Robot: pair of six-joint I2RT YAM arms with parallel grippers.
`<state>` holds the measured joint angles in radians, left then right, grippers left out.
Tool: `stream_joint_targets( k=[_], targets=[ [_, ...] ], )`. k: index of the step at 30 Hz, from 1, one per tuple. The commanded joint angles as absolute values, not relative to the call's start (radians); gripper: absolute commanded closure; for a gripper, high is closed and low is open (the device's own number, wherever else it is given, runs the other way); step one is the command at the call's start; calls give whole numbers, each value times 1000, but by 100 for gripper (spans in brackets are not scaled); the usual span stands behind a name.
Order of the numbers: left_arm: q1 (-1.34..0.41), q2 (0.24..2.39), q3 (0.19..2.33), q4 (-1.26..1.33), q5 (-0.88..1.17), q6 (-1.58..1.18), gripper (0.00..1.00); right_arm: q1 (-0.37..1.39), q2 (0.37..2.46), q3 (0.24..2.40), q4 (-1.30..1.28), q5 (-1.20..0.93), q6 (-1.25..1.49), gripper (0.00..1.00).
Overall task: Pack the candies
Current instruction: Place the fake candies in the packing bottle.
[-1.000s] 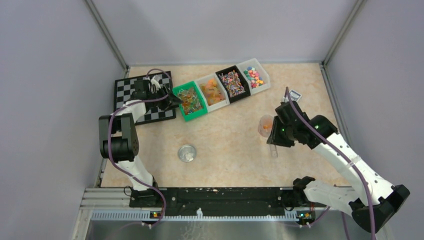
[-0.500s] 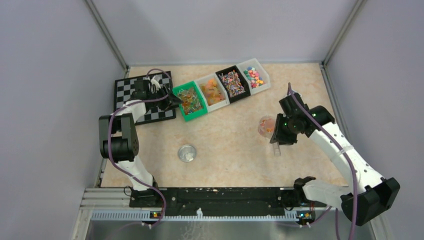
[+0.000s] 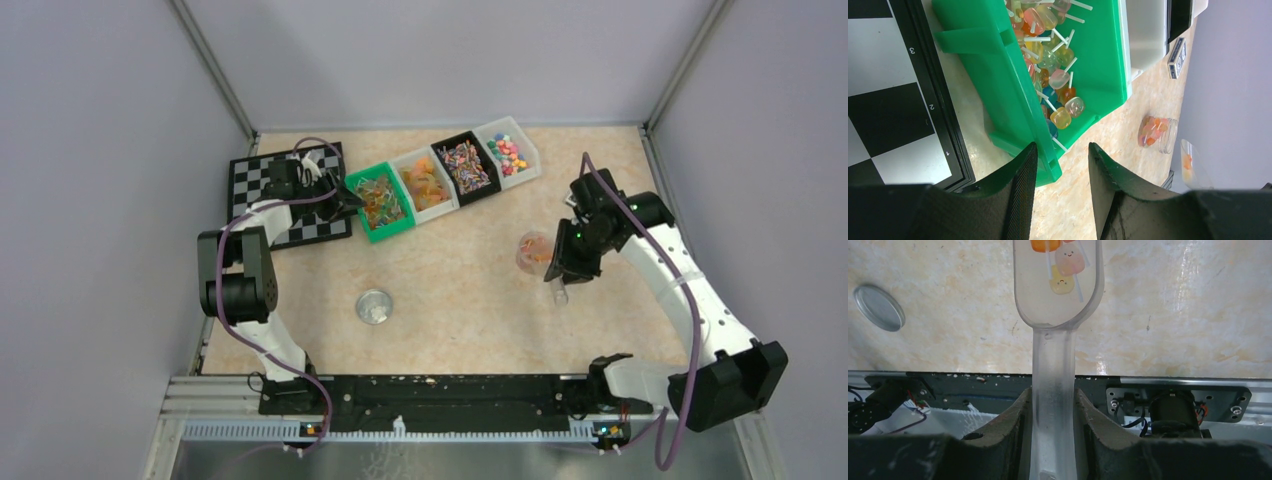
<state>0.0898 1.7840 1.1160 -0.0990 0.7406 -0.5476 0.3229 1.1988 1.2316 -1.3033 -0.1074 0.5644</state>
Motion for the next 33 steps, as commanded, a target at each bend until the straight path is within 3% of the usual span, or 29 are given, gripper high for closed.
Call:
stream_joint_targets(
  k=[1,13,33],
  targets=[
    [74,1735,1132,-63,792,-541,53,297,1228,1296,-1340,-167,511,100],
    [75,1731,1131,-63,793,-543,53,255,1346,1372,-1412,-114,429,100],
    [75,1729,1118,-29,831,-575,53,255,1360,1394,-1451,-135,425,100]
  ],
)
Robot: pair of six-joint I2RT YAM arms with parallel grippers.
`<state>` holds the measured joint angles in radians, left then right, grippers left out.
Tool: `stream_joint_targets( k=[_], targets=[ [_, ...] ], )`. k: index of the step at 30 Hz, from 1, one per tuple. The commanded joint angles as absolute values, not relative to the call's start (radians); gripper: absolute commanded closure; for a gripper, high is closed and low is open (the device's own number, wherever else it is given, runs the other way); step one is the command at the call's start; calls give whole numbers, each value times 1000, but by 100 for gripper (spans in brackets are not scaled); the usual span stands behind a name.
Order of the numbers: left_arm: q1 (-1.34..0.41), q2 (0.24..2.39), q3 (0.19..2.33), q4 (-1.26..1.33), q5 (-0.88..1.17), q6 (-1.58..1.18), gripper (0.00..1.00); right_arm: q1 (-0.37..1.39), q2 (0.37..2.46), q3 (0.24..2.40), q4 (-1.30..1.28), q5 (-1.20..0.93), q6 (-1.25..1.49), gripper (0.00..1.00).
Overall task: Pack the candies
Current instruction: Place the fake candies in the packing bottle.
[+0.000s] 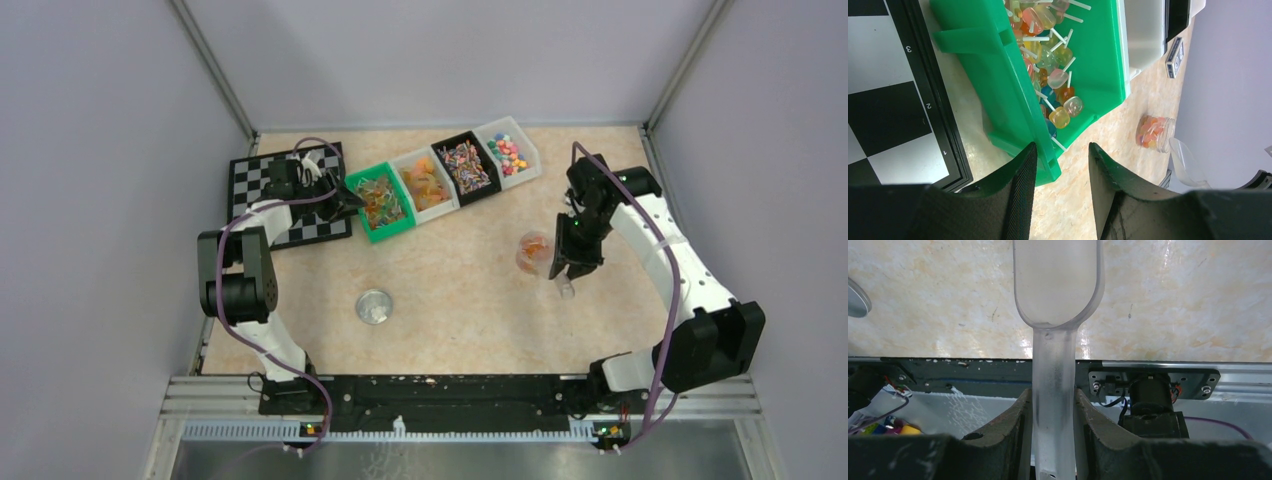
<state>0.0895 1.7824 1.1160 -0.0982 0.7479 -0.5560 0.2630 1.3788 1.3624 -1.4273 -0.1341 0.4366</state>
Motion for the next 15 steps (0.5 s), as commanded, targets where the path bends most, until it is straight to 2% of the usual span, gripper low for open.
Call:
stream_joint_targets(
  k=[1,15],
  targets=[
    [74,1728,1118,-29,831,-577,53,255,1356,1395,-1454,-130,425,100],
    [65,1701,1111,-18,833,-575,53,255,1220,1396,-1400,-132,341,100]
  ],
)
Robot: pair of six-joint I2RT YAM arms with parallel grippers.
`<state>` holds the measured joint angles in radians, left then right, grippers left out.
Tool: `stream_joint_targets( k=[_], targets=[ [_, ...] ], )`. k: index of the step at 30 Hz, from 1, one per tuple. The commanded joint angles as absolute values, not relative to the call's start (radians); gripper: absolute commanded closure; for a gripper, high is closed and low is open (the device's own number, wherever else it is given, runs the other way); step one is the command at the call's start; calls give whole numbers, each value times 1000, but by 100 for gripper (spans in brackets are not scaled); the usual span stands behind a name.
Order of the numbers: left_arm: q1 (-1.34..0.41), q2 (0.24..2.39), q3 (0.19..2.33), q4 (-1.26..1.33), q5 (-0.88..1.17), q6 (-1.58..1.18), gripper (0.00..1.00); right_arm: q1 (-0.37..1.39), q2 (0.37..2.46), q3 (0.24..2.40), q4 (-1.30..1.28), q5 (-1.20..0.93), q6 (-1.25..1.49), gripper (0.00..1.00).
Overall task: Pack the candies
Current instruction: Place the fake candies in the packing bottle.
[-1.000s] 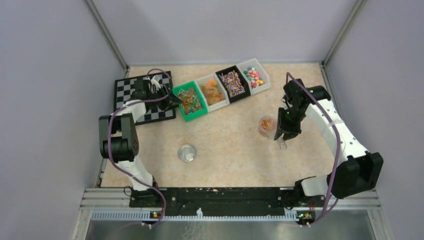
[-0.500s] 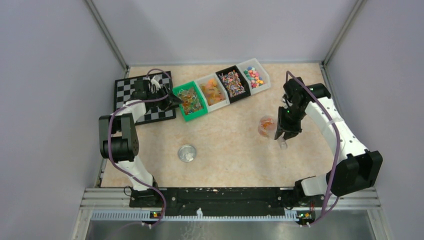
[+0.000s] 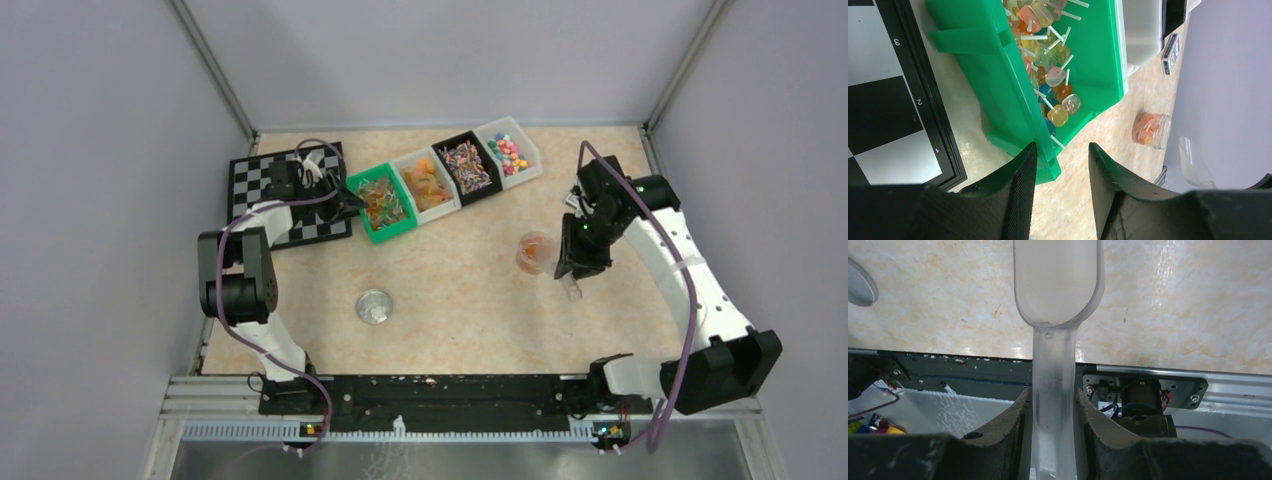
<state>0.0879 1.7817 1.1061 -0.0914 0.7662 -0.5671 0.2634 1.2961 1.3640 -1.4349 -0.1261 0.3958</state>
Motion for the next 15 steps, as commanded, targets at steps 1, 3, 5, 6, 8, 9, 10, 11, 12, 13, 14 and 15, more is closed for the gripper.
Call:
stream_joint_targets(
  k=[1,3,5,6,8,9,10,11,12,13,14,15],
  targets=[
    [65,1696,1110,-18,830,-574,53,255,1195,1383,-1372,-164,331,100],
    [65,1684,1111,-19,821,-567,53,257,1134,1343,-1297,-223,328,100],
    [64,1674,1111,-17,816,-567,53,260,1055,1295,-1188,-256,334,100],
    [64,1671,1109,-15,814,-568,53,264,1009,1265,-1133,-259,333,100],
    [65,1663,1106,-10,809,-569,53,274,926,1194,-1017,-256,330,100],
    [65,1660,1107,-8,807,-570,53,279,882,1162,-969,-258,329,100],
    [65,1659,1107,-8,807,-571,53,284,857,1131,-925,-258,328,100],
    [66,1659,1106,-7,805,-572,53,296,837,1096,-877,-257,327,100],
    [66,1656,1105,-8,801,-571,52,305,821,1075,-842,-253,328,100],
    [65,1655,1104,-7,797,-570,52,317,808,1054,-807,-251,328,100],
    [66,1653,1104,-8,791,-567,52,330,797,1036,-776,-247,328,100],
    [66,1650,1104,-8,785,-564,52,346,786,1019,-741,-239,328,100]
  ],
)
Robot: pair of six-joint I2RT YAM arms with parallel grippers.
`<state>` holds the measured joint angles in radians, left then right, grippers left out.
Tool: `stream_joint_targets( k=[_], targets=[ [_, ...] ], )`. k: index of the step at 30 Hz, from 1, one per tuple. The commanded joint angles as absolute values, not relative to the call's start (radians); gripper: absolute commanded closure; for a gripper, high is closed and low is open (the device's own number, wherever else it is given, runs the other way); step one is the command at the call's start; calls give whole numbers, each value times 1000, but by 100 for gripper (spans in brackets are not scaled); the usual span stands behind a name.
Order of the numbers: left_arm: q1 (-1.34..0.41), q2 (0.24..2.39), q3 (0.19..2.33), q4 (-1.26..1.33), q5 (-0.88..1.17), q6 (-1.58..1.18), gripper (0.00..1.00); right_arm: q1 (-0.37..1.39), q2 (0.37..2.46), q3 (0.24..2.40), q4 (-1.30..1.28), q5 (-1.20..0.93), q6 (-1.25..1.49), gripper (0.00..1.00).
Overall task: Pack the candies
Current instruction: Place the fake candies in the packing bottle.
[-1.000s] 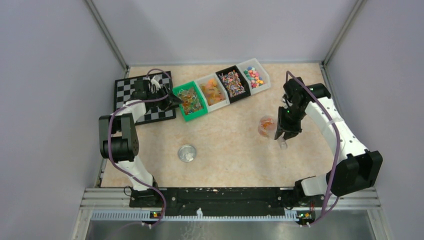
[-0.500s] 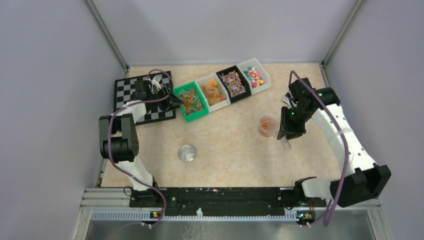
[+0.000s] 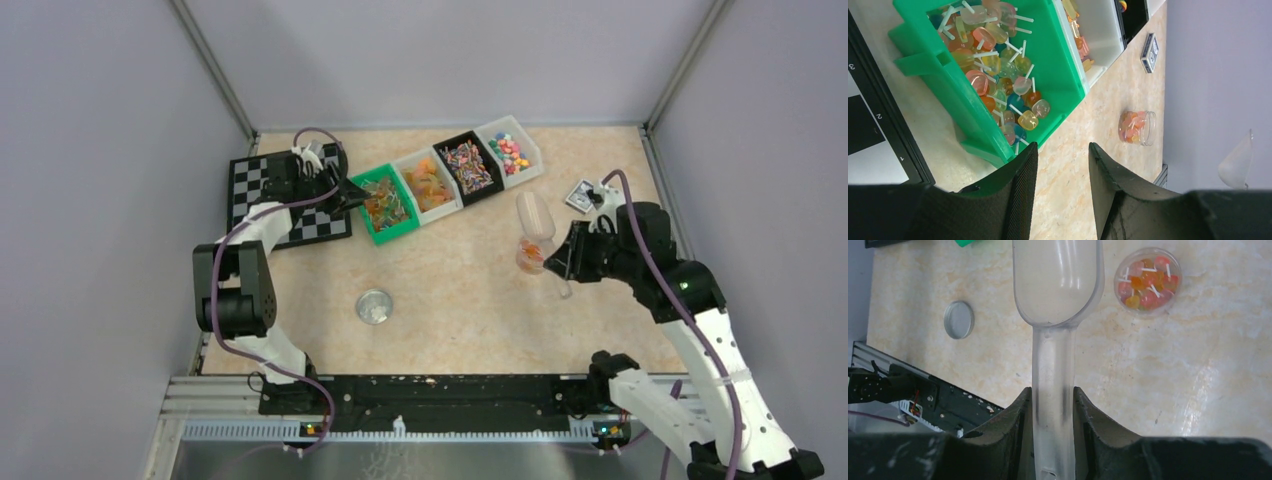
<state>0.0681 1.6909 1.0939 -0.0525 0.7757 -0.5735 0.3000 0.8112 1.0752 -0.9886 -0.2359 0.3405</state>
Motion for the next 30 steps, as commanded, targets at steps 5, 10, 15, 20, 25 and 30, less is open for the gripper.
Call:
stream_joint_targets(
  k=[5,10,15,20,25,30],
  targets=[
    [66,1637,1104,-20,755,-546,52,384,766,973,-641,-210,326,100],
    [67,1625,1106,-27,736,-540,50,385,763,901,-552,-225,417,100],
    [67,1610,1109,-27,735,-535,2,386,815,789,-462,-303,553,100],
    [67,1565,1113,-27,737,-532,1,433,915,757,-338,-271,607,100],
    [31,1513,1129,-91,658,-462,1,536,1006,729,-166,-195,660,100],
    [23,1444,1103,-181,628,-444,1,629,1161,792,-156,-108,601,100]
  ],
)
